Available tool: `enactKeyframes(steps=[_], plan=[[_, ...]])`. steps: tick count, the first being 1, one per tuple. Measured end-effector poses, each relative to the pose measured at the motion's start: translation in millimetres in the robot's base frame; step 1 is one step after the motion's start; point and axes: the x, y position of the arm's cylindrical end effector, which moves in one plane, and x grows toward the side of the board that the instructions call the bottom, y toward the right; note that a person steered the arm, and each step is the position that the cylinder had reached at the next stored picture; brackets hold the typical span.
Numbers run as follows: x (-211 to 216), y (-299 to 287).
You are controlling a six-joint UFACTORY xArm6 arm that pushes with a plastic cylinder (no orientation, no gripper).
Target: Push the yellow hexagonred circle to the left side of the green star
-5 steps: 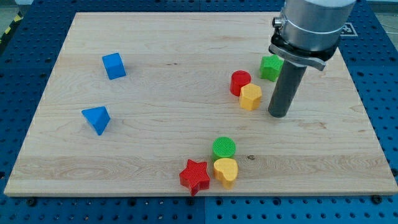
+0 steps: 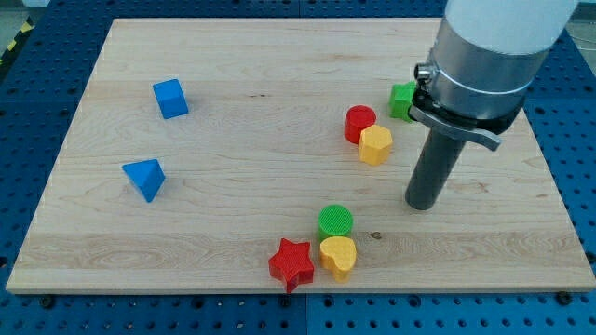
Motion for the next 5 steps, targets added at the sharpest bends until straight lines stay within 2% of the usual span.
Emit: enactKeyframes(steps=[3, 5], plan=[[-74, -10], [-67, -16]])
